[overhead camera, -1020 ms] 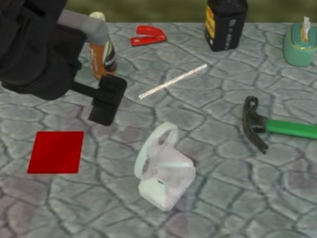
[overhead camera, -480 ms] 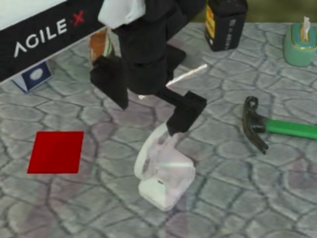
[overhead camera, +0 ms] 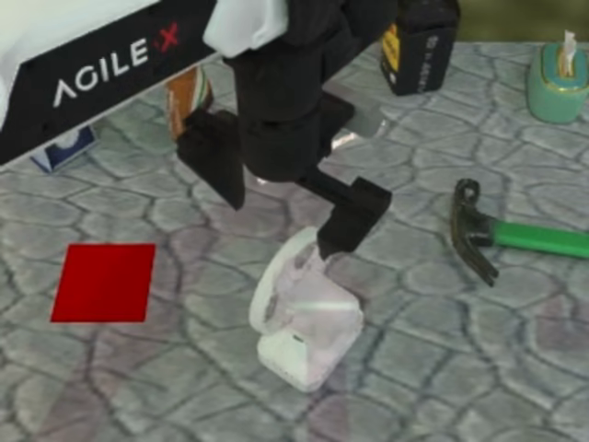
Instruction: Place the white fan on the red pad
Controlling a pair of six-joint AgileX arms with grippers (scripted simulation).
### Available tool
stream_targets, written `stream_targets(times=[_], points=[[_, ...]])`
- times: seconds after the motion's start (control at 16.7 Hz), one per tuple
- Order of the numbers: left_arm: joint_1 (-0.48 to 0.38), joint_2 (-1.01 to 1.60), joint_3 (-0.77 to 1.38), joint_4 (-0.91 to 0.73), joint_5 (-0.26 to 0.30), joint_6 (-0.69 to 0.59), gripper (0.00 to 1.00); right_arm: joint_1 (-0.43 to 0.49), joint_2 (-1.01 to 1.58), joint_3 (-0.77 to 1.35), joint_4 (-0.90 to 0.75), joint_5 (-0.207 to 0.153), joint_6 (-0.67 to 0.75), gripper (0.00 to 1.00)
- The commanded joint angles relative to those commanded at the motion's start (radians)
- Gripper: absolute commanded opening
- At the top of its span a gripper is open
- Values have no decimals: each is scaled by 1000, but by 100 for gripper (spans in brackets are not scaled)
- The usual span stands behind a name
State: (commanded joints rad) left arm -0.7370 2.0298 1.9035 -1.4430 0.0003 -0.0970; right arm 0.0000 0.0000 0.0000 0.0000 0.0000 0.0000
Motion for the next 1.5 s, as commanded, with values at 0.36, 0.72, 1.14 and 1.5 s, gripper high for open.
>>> stream_targets(times=[0.36, 0.72, 1.14, 1.5], points=[[-2, -2, -161, 157, 0, 1, 100, 0, 0, 0, 0, 0, 0, 100], [-2, -2, -197, 194, 0, 1, 100, 0, 0, 0, 0, 0, 0, 100], [-2, -2, -197, 194, 0, 1, 47, 0, 0, 0, 0, 0, 0, 100], [-2, -2, -197, 194, 0, 1, 2, 0, 0, 0, 0, 0, 0, 100]])
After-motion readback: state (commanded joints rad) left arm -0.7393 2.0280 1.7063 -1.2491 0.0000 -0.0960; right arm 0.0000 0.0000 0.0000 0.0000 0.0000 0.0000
